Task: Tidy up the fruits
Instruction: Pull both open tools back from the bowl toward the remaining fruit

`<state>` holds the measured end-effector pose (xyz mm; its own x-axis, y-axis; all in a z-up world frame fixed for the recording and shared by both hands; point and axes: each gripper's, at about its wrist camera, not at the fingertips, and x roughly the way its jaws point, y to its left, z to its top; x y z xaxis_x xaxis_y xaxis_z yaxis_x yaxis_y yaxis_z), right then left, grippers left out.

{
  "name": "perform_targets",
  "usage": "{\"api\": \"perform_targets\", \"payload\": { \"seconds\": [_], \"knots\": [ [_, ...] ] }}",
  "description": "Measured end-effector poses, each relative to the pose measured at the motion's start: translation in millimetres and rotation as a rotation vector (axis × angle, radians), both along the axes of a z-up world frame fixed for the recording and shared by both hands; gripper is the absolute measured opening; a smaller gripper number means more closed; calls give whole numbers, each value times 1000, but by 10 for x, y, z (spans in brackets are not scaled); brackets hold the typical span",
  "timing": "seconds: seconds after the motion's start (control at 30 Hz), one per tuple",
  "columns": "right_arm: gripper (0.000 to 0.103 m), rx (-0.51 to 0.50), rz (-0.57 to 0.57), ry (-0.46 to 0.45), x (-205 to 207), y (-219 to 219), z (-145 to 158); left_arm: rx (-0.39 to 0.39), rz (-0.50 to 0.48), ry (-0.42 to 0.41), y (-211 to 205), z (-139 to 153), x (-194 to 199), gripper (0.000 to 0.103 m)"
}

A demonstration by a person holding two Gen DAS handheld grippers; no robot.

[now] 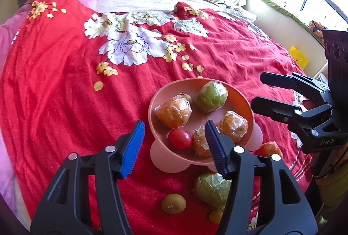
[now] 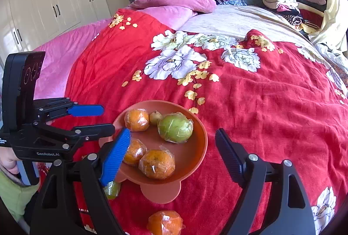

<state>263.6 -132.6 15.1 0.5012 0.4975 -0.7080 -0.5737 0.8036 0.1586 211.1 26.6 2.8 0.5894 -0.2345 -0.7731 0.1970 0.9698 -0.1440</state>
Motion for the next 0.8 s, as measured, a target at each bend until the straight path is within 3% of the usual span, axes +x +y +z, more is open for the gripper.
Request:
{"api": "perform_targets", "payload": {
  "seconds": [0.5, 0.8],
  "knots": [
    [88, 24, -10, -27, -151, -65, 152, 2, 60, -49, 95, 214, -169, 83],
    [91, 39, -11, -47, -259, -97, 256, 7, 85, -62, 146, 305, -260, 91]
  ]
}}
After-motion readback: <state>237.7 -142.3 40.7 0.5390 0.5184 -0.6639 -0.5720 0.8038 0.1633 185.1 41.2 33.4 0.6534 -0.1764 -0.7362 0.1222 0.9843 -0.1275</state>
